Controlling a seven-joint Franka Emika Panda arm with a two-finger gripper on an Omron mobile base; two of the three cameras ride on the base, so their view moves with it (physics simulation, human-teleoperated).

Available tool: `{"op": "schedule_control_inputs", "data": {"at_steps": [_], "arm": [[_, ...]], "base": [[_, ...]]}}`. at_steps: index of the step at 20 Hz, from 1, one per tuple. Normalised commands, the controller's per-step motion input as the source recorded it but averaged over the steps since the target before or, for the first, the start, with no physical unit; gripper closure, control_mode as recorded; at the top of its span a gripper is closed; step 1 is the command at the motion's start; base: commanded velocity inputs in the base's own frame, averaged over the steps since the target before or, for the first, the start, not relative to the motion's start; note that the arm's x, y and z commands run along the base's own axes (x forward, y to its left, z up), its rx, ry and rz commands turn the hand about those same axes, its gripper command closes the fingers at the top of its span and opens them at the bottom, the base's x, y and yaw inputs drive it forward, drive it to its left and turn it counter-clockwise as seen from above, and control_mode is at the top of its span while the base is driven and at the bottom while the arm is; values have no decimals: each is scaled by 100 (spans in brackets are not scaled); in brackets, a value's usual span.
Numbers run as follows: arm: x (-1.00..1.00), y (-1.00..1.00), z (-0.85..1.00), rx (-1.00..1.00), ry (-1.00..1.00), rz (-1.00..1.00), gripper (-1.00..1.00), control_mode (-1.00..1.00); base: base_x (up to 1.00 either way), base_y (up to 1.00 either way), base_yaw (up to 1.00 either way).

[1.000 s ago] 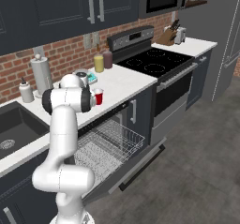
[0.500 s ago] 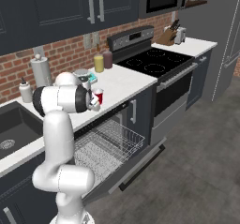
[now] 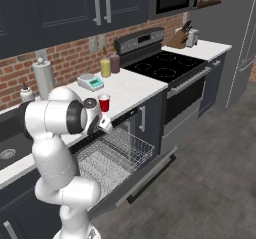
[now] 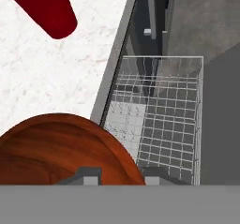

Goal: Pick up the cup and bowl from the counter, place them in the dishwasher, and close the dishwasher door.

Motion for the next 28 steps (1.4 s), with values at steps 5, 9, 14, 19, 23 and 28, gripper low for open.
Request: {"op": "schedule_control_inputs", "data": {"at_steps": [5,9,14,19,23,28], "arm": [[-64,-71,14,5,-10,0,100,-100],[-26,-70,22,6,-1,-2,100,-100],[-5,-77,14,7,0,-1,100,-100],[0,-62,1,3,1,7,100,-100],[0,-47,0,0,0,25,100,-100],[0,-17,0,0,2,29,100,-100]], "base": [[0,0,0],[0,0,0],[0,0,0],[0,0,0],[0,0,0],[0,0,0]]}}
